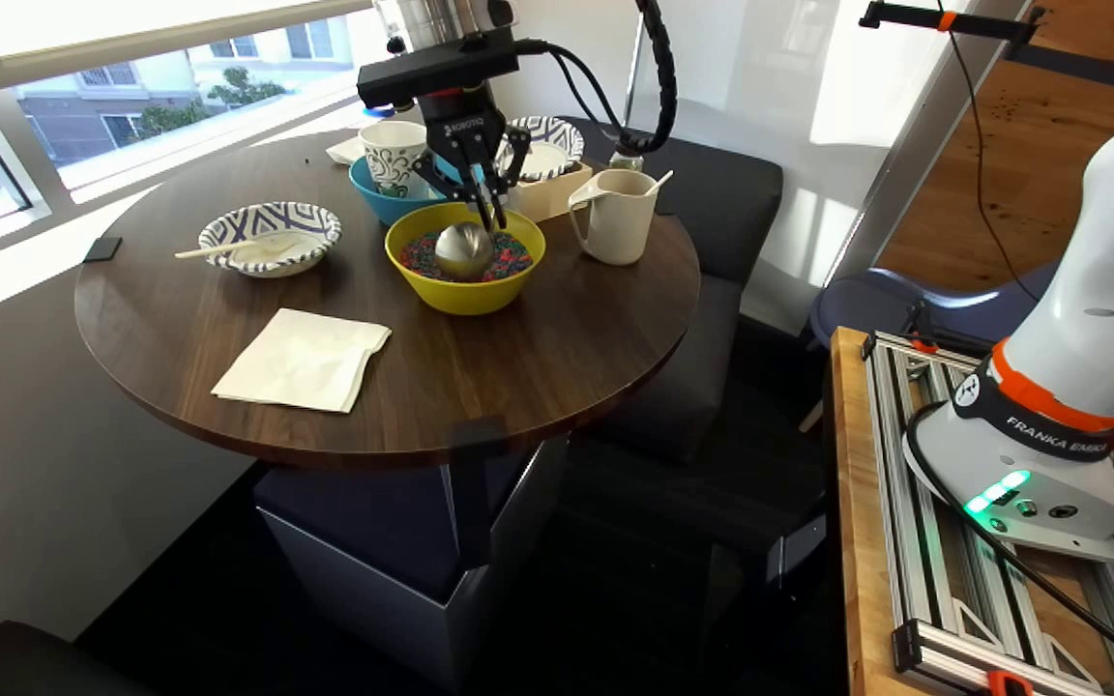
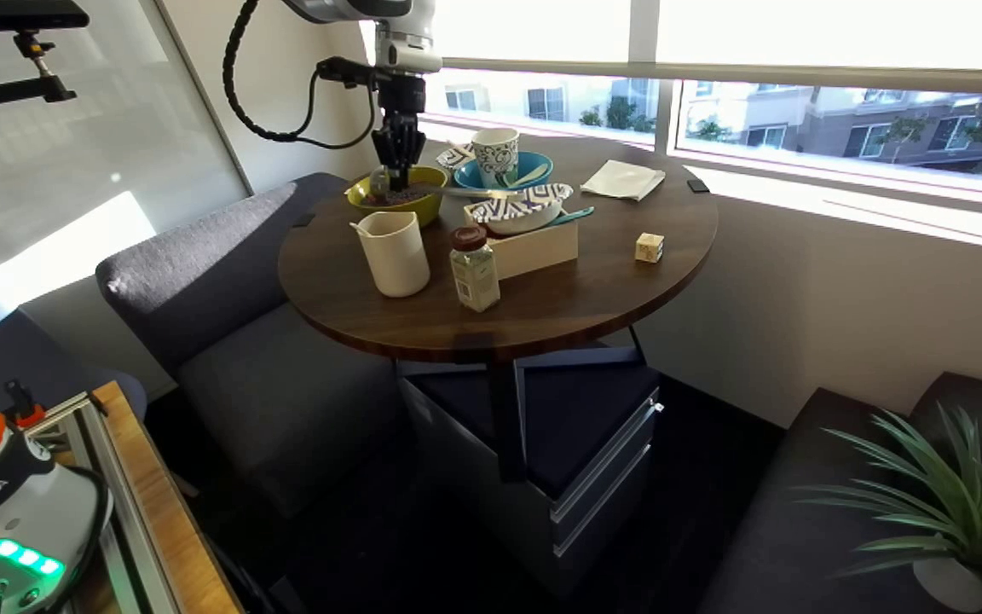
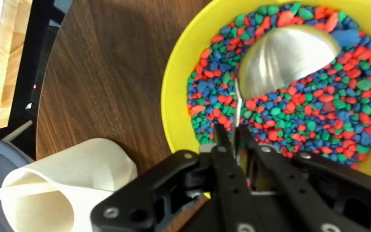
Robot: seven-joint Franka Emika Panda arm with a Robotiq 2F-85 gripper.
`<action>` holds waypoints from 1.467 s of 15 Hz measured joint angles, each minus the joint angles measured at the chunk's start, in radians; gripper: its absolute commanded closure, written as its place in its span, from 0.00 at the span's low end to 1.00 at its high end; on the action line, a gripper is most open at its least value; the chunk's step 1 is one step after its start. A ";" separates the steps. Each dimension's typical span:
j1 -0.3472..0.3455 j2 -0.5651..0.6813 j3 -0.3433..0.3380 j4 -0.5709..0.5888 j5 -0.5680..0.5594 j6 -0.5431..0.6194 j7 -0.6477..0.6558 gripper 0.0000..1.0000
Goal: Use the silver ladle to place cereal from the yellow bowl into the coffee cup.
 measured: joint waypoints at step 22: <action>0.040 0.034 -0.001 0.059 -0.050 -0.025 0.000 0.99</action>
